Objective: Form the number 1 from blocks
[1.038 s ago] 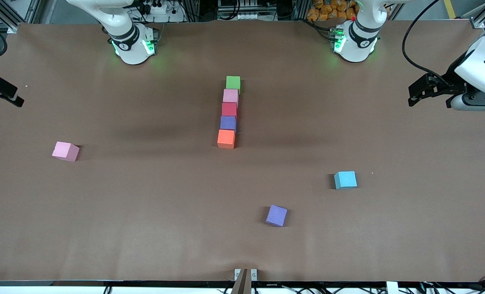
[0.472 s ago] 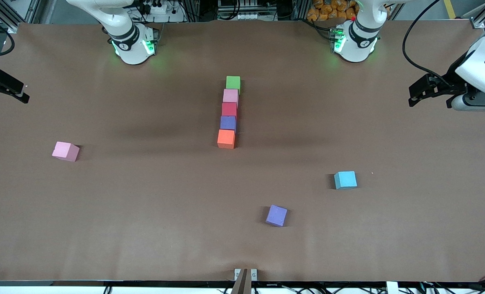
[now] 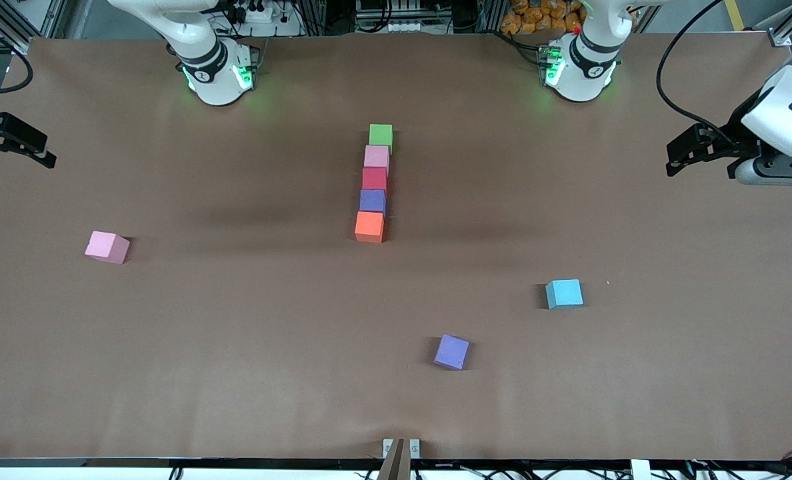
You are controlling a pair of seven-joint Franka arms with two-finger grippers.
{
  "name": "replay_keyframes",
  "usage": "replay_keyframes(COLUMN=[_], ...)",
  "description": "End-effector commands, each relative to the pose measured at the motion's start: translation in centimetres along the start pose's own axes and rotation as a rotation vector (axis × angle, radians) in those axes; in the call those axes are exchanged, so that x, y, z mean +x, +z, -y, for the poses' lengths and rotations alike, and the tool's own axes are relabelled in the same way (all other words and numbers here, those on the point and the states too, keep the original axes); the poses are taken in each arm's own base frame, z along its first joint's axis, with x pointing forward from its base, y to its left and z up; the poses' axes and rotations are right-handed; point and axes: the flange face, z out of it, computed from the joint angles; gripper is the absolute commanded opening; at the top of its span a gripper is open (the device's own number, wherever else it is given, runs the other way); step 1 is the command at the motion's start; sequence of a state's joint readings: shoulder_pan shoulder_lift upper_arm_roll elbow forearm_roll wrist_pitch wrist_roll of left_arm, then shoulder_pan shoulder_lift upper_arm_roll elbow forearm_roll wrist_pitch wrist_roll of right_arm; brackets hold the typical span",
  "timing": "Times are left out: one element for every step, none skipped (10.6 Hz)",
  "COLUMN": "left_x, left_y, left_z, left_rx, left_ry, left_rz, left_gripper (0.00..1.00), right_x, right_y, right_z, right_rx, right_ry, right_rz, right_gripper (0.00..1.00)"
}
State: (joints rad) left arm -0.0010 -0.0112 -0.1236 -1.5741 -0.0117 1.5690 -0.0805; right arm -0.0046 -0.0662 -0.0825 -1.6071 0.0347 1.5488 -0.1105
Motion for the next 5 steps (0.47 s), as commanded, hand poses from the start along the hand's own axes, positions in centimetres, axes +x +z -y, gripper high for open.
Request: replay_keyframes(left_x=[-0.02,-0.07,-0.07,-0.02,-0.07], left_y=[-0.29,-0.37,-0.37,-0.29,-0.30], left_z=[-0.19,-0.27,-0.27,-0.27,-0.27], left_rx=[0.011,0.012,0.012,0.011,0.012], left_ry=[-0.013,-0.012,-0.012,-0.012,-0.012], left_rz=[0.002,0.000,0.000,0.002,0.002], left_gripper=[1.00,1.00,1.00,1.00,1.00], right_x=[-0.40,-0.40,-0.35,-0.35,-0.32], right_y=[-0.08,-0.08,-0.07,0.00,0.10], right_z=[0.13,0.13,0.13,0.13,0.13], right_rx=[-0.017,-0.017,-0.017,-0.016,-0.016], right_ry=[-0.021,-0.019,-0.018,-0.016,-0.016], right_rz=[0.004,0.004,0.004,0.005,0.009], right_gripper=[1.00,1.00,1.00,1.00,1.00])
